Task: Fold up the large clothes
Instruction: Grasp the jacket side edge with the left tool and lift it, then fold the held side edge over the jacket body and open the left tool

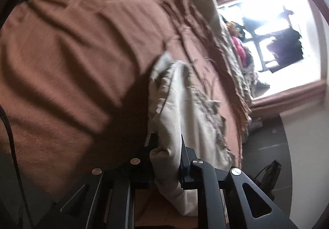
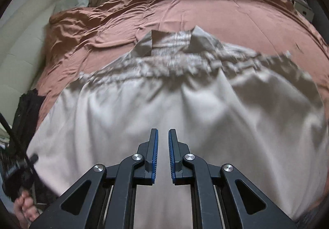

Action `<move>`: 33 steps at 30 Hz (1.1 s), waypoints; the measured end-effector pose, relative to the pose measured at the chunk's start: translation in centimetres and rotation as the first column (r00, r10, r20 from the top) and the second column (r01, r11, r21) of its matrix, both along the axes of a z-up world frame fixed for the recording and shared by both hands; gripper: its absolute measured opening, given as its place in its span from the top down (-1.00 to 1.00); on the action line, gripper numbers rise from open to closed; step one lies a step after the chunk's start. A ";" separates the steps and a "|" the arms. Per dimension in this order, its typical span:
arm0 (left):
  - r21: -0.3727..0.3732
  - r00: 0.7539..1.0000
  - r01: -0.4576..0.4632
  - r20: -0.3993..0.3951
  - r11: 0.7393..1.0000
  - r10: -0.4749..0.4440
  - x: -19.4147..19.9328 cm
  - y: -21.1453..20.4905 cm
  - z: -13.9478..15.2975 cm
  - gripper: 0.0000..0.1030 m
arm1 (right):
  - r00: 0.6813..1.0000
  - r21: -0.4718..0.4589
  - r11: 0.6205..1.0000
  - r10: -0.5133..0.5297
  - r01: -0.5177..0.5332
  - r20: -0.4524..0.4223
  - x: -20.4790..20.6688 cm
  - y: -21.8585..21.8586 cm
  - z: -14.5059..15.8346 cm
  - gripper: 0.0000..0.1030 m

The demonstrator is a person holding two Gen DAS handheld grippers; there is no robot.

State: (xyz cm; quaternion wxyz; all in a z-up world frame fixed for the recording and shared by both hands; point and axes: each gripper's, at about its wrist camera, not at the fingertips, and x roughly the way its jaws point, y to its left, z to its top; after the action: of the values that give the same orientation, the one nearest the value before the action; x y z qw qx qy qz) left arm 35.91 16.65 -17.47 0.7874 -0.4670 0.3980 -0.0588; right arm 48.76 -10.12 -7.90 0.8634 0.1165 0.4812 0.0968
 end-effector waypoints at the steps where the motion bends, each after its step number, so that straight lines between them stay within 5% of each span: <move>1: -0.004 1.000 0.012 0.019 1.000 -0.012 0.1 -0.3 0.6 0.67 | 1.000 0.007 1.000 0.002 -0.002 -0.007 -1.1 0.0 -0.2 0.87; 10: -0.012 0.986 0.094 0.140 0.995 -0.092 1.0 -2.9 5.6 0.70 | 0.999 0.032 0.999 -0.002 0.004 -0.048 -9.0 -0.7 -1.7 0.87; 15: -0.012 0.970 0.134 0.206 0.991 -0.128 1.8 -4.5 8.5 0.70 | 0.996 0.074 0.997 0.014 -0.007 -0.087 -9.5 -0.9 -4.0 0.87; 33: 0.050 0.853 0.384 0.362 0.922 -0.375 5.8 -18.4 18.5 0.71 | 0.997 0.277 0.960 0.063 -0.046 -0.053 -10.5 -6.8 -4.8 0.87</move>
State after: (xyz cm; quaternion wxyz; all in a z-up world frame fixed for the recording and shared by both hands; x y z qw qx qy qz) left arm 41.75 -1.71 1.06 0.8147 -0.3695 0.3284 -0.3031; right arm 38.26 -16.94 -12.74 0.8205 0.2252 0.4924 0.1831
